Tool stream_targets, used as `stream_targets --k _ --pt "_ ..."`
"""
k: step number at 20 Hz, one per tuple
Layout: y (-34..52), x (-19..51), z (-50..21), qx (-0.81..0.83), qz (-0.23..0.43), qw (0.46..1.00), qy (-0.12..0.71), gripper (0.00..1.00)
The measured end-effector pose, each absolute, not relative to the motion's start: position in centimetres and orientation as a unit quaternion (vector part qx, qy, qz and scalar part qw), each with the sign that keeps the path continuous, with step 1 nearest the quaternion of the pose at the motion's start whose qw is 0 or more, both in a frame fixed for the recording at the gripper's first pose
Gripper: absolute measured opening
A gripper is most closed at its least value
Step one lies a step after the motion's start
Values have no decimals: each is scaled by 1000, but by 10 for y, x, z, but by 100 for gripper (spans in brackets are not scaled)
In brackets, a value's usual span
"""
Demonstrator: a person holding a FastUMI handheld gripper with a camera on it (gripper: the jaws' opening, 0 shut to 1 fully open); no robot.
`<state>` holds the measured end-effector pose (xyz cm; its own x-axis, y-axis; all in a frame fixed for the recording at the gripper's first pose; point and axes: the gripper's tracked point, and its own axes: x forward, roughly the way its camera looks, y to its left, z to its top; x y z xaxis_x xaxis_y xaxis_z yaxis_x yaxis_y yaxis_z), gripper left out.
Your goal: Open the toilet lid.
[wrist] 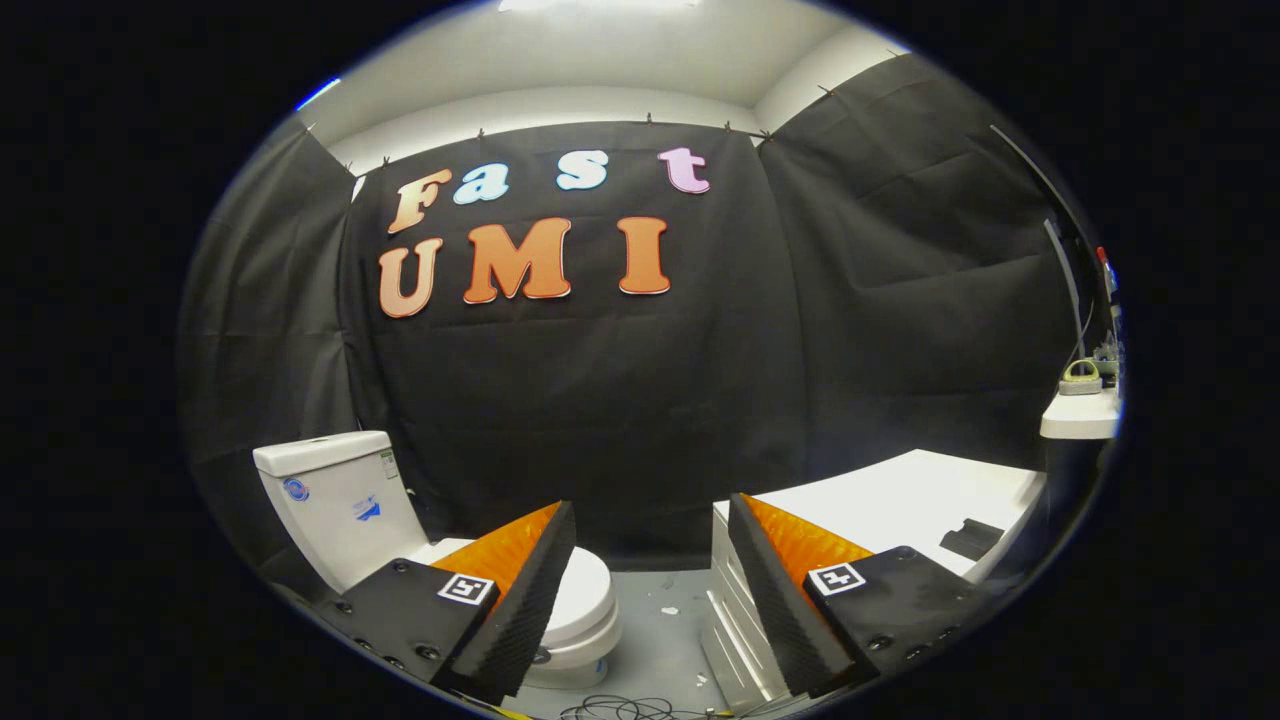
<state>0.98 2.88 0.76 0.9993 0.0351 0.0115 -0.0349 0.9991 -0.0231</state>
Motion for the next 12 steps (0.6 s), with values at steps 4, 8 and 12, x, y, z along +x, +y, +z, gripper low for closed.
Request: stream_targets --k 4,8,12 --pt "64 19 10 -37 50 998 -17 98" --pt "101 36 -1 -14 82 997 -4 98" --pt "137 51 -7 43 122 992 8 99"
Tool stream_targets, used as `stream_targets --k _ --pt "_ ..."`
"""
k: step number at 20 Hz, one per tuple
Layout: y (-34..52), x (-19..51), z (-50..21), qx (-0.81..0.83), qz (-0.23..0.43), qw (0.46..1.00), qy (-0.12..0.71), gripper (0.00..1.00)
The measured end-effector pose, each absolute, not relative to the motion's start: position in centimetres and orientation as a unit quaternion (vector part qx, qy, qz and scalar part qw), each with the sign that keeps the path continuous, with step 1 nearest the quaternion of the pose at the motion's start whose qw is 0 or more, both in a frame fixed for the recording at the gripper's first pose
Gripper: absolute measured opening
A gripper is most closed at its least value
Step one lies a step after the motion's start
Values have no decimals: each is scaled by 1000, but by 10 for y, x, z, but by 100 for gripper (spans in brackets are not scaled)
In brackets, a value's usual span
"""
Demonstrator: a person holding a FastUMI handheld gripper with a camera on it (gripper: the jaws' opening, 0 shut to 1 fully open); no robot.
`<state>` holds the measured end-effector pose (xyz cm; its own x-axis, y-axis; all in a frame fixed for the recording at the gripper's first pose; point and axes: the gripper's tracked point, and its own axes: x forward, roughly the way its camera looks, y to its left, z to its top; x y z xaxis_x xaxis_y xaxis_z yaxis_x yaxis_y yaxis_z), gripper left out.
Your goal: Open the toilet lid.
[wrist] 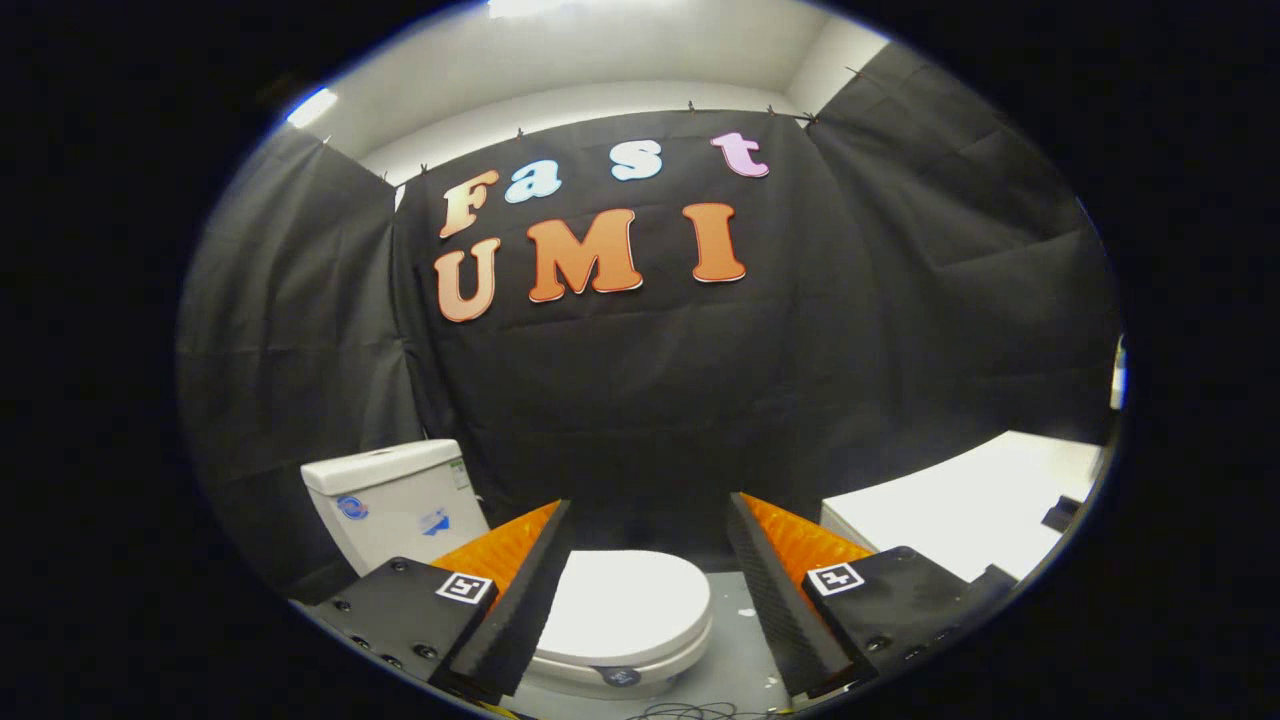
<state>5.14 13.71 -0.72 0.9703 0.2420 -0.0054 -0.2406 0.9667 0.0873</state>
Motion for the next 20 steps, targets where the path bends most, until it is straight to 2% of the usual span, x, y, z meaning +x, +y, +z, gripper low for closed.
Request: stream_targets --k 3,5,11,20 --pt "169 58 -27 69 159 984 33 98" --pt "172 64 -33 102 148 984 15 98" --pt "194 65 -115 145 150 976 68 98" --pt "183 61 -221 250 133 940 192 99"
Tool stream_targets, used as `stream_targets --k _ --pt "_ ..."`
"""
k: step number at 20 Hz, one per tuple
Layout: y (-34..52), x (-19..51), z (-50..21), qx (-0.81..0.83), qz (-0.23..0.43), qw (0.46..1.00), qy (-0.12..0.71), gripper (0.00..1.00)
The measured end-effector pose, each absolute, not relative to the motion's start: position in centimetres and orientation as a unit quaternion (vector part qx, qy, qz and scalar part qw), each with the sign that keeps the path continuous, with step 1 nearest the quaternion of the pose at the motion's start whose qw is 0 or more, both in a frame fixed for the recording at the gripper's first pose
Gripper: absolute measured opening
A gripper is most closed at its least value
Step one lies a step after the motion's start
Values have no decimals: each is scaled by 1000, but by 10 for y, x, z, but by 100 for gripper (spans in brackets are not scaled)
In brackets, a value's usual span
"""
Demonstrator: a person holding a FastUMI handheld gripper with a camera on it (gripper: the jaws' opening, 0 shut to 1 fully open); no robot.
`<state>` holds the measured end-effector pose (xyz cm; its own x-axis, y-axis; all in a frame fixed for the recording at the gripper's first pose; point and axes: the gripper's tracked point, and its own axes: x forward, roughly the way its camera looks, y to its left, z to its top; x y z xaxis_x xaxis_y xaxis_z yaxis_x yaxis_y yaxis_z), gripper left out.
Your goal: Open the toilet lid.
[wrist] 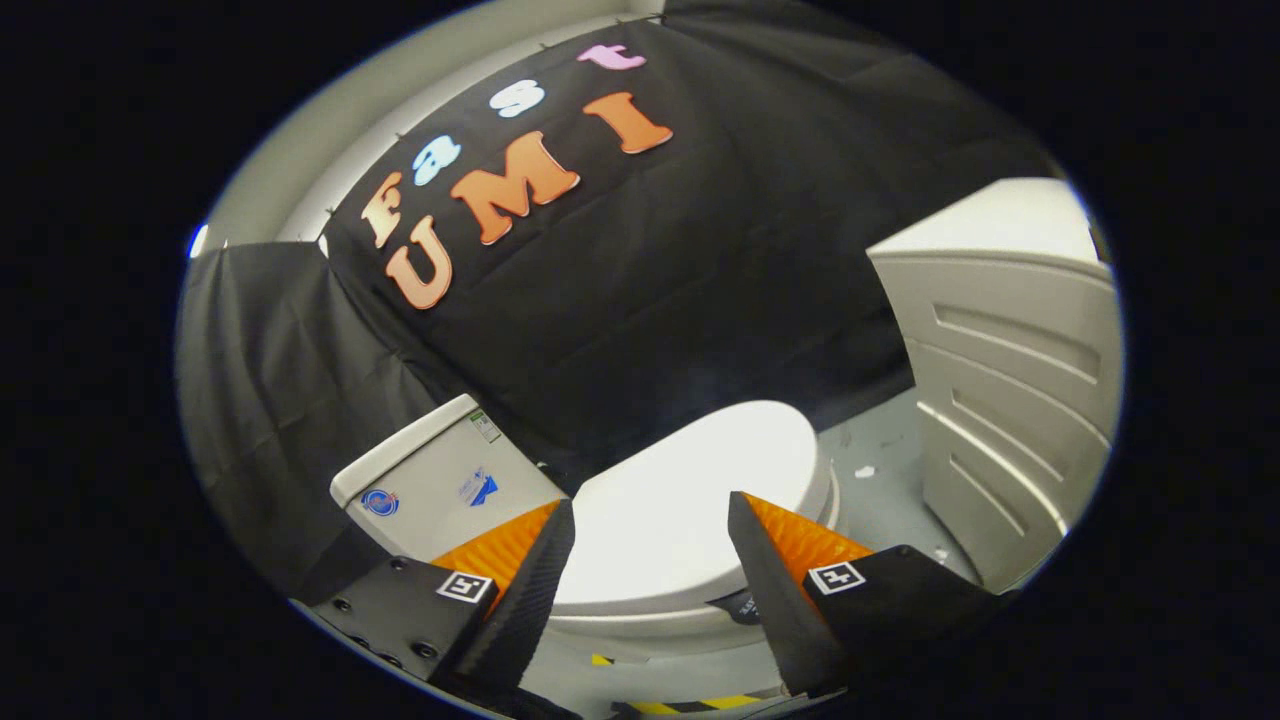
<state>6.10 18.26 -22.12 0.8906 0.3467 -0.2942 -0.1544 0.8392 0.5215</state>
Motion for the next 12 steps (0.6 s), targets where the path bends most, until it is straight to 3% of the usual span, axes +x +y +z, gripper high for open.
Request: stream_targets --k 12 --pt "166 60 -297 334 79 891 297 99"
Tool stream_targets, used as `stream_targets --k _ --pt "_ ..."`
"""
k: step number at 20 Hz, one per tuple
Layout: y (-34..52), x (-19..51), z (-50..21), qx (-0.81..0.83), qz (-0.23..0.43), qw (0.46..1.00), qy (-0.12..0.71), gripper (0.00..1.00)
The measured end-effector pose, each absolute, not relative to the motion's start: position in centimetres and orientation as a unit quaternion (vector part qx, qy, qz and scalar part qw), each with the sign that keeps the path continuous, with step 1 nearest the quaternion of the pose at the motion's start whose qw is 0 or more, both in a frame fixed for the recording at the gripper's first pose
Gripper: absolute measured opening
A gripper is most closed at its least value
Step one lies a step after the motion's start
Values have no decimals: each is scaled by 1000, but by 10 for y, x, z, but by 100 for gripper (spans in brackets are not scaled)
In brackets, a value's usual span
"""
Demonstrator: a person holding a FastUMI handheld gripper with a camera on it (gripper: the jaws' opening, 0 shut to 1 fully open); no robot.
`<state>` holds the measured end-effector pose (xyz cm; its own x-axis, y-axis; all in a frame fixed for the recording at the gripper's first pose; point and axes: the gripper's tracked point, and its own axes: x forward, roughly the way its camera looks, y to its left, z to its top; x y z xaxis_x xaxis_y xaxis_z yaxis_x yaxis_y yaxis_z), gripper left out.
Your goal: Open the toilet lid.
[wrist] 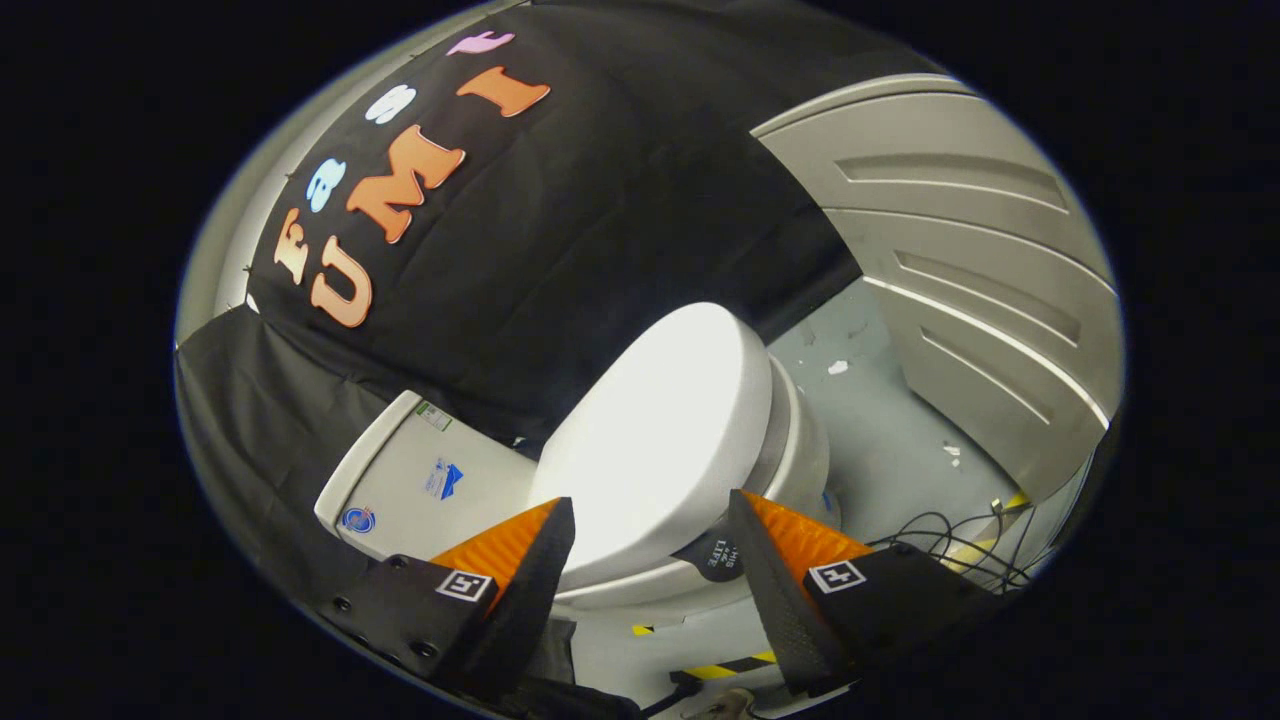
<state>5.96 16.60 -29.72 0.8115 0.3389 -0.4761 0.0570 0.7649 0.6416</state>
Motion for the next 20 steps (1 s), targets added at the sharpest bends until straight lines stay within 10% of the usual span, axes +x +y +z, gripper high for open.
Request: stream_targets --k 11,20 --pt "162 62 -325 442 64 830 334 97" --pt "167 58 -333 456 66 819 342 73"
